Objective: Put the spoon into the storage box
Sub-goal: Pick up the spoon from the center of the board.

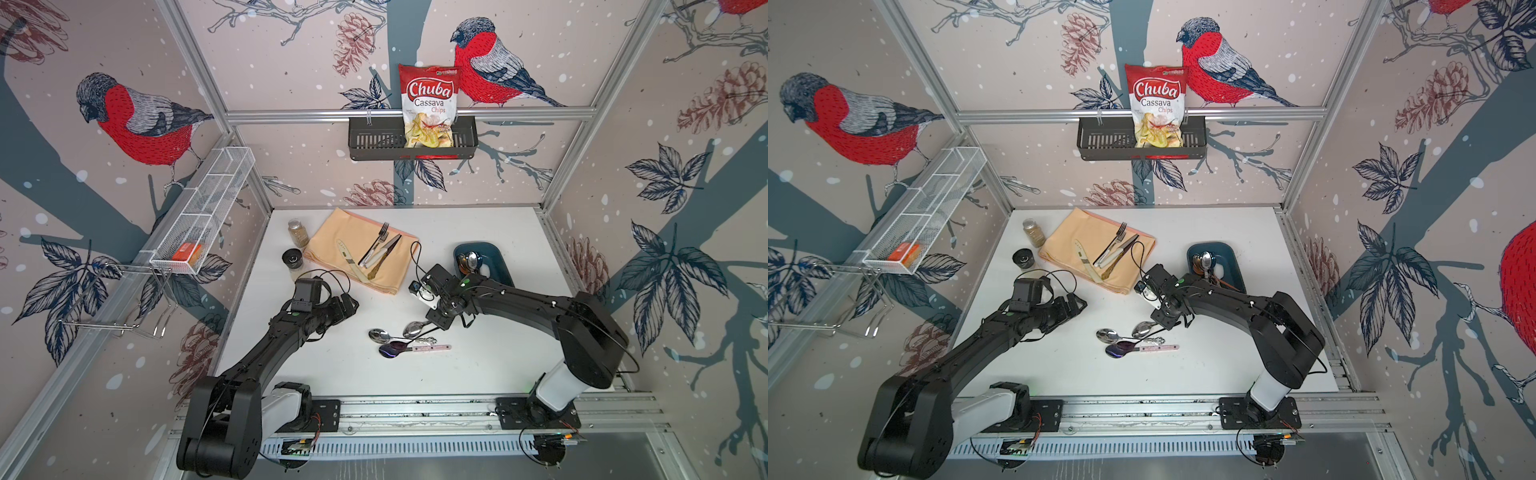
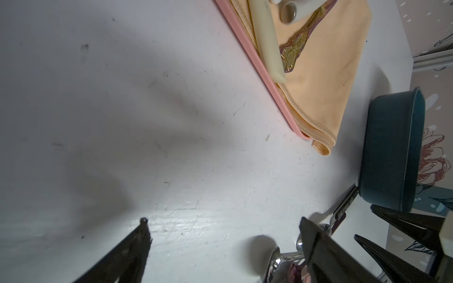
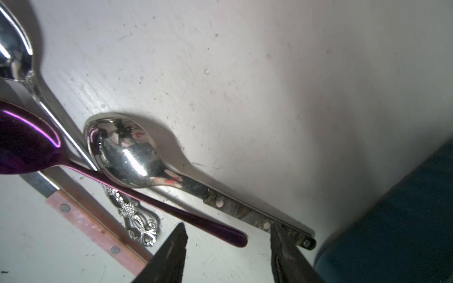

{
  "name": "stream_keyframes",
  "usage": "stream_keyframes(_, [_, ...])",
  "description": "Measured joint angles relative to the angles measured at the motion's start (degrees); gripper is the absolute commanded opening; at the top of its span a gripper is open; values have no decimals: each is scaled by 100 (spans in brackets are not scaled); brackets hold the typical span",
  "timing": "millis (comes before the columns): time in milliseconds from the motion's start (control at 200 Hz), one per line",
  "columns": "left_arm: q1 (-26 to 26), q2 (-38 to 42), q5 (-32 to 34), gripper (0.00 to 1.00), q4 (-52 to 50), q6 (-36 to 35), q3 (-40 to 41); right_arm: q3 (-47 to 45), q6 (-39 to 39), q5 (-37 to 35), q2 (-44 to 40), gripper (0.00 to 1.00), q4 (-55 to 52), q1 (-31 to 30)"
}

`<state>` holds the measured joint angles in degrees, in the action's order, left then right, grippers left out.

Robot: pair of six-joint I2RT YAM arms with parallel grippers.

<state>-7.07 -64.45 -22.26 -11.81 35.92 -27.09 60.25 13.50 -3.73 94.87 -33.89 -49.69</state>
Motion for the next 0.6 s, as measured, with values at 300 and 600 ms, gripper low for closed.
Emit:
stream_keyframes(300, [101,46,-26,96,37,20,4,-125,9,-2,310,57,212,42])
stream_keyframes(600, [105,-22,-20,96,37,4,-48,-125,7,-96,444,57,387,175])
